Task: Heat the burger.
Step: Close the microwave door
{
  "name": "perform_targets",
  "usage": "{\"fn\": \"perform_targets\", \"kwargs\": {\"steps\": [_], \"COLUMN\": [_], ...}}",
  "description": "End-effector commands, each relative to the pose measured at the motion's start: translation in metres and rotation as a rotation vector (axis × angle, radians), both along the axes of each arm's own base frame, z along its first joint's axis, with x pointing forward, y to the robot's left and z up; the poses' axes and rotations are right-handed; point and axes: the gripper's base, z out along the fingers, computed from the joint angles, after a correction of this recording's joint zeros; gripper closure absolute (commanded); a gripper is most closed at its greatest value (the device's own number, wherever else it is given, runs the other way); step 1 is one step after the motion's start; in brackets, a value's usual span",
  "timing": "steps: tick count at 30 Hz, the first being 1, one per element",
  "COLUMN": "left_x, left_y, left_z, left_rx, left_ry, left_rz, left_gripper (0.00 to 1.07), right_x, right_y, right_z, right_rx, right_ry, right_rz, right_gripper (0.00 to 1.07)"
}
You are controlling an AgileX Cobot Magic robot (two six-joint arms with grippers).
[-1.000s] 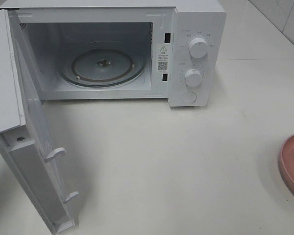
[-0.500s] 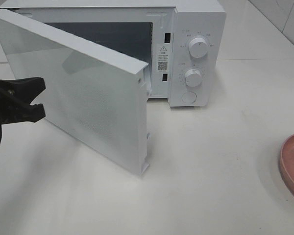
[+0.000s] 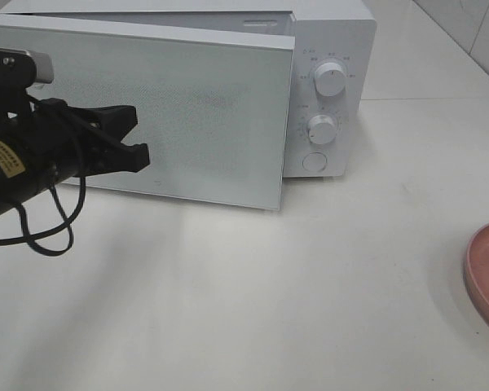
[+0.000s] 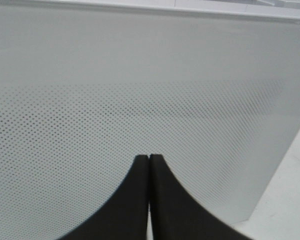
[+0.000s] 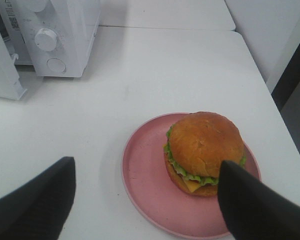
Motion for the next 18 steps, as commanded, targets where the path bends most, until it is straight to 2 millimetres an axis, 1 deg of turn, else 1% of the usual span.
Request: {"fn": "perform_targets", "kwargs": {"steps": [1, 2, 3, 4, 6, 7, 8, 9, 11, 12, 13, 15, 17, 18], "left_x": [0.006, 0.006, 0.010, 0.010, 0.016, 0.016, 0.020, 0.020, 0.028, 0.028, 0.034, 0.037, 0.045, 0.045], "left_y": [-0.013, -0.013, -0.019, -0.019, -0.030, -0.030, -0.037, -0.037, -0.045, -0.045, -0.050, -0.052, -0.057, -0.057], "left_z": [0.003, 0.003, 0.004, 0.004, 0.008, 0.008, 0.010, 0.010, 0.011, 0.011, 0.011, 0.012, 0.014, 0.014], "left_rx": [-0.014, -0.014, -0.020, -0.020, -0.020, -0.020, -0.016, -0.016, -0.018, -0.018, -0.017, -0.017, -0.023, -0.023], "left_ry": [-0.010, -0.010, -0.001, -0.001, -0.010, -0.010, -0.022, -0.022, -0.021, -0.021, -0.014, -0.013, -0.016, -0.016], "left_rz": [0.017, 0.017, 0.026, 0.026, 0.018, 0.018, 0.008, 0.008, 0.001, 0.001, 0.000, 0.000, 0.000, 0.000], "left_gripper": [1.07, 1.07, 1.07, 1.07, 1.07, 1.07, 1.07, 1.07, 1.07, 1.07, 1.07, 1.07, 1.07, 1.07], "right_x": [-0.003, -0.003, -0.003, -0.003, -0.003, -0.003, -0.003, -0.003, -0.003, -0.003, -0.003, -0.003, -0.003, -0.003], "right_y": [0.000, 0.000, 0.000, 0.000, 0.000, 0.000, 0.000, 0.000, 0.000, 0.000, 0.000, 0.000, 0.000, 0.000], "right_z": [0.000, 0.000, 0.000, 0.000, 0.000, 0.000, 0.000, 0.000, 0.000, 0.000, 0.000, 0.000, 0.000, 0.000], "right_rx": [-0.004, -0.004, -0.004, -0.004, -0.004, -0.004, -0.004, -0.004, -0.004, -0.004, -0.004, -0.004, -0.004, -0.004], "right_ry": [-0.037, -0.037, -0.037, -0.037, -0.037, -0.037, -0.037, -0.037, -0.037, -0.037, -0.037, -0.037, -0.037, -0.037], "right_rz": [-0.005, -0.005, -0.005, -0.005, -0.005, -0.005, -0.005, -0.005, -0.005, -0.005, -0.005, -0.005, -0.005, -0.005], "right_gripper": [0.31, 0.31, 0.31, 0.31, 0.31, 0.31, 0.31, 0.31, 0.31, 0.31, 0.31, 0.31, 0.31, 0.31]}}
